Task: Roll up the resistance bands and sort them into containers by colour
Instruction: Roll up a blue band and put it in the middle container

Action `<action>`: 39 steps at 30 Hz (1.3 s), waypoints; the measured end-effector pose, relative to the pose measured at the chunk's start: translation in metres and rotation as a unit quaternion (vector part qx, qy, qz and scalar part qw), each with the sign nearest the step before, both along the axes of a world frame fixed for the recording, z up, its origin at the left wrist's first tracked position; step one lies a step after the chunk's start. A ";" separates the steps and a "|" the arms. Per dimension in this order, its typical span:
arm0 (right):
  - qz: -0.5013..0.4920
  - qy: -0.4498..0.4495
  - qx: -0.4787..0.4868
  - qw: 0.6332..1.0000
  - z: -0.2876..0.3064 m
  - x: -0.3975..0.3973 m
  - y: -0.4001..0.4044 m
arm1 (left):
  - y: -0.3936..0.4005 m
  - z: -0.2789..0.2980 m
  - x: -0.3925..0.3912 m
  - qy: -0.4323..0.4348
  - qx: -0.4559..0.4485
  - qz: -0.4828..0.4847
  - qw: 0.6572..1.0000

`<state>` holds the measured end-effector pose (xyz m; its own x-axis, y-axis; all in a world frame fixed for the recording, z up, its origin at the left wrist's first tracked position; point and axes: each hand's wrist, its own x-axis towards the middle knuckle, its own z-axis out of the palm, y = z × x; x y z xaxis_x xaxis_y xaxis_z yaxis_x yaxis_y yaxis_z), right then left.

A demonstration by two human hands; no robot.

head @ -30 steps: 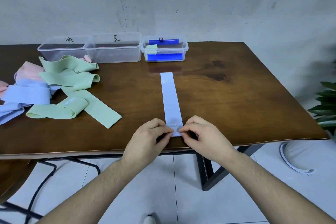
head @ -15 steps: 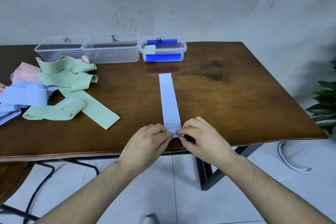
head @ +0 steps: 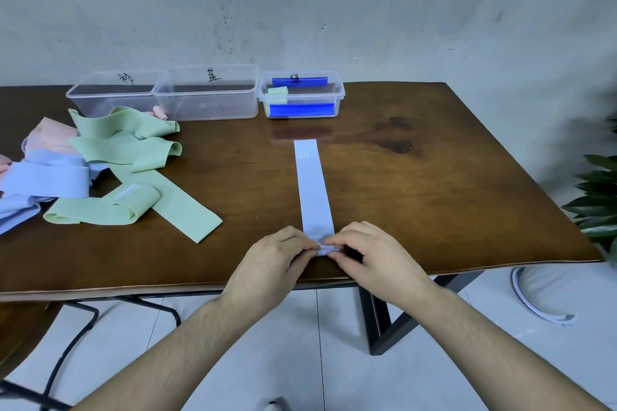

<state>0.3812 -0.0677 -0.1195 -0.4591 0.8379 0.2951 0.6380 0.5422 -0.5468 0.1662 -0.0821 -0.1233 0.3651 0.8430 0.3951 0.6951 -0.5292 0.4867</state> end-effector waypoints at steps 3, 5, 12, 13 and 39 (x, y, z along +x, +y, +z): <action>-0.002 0.015 -0.036 0.999 0.005 -0.001 0.001 | 0.002 0.001 -0.001 0.001 -0.007 0.003 1.000; -0.003 0.006 -0.039 0.999 0.007 -0.002 0.001 | 0.004 0.000 -0.001 0.016 -0.004 0.002 1.000; -0.002 -0.041 0.006 0.999 0.006 -0.004 0.002 | 0.004 0.004 0.002 0.038 0.017 -0.006 0.999; -0.001 -0.043 0.010 0.999 0.006 -0.004 0.003 | 0.004 0.004 0.002 0.037 0.016 -0.009 0.999; -0.003 -0.033 0.021 0.999 0.002 -0.004 0.010 | 0.011 0.002 -0.002 -0.005 -0.028 0.021 0.999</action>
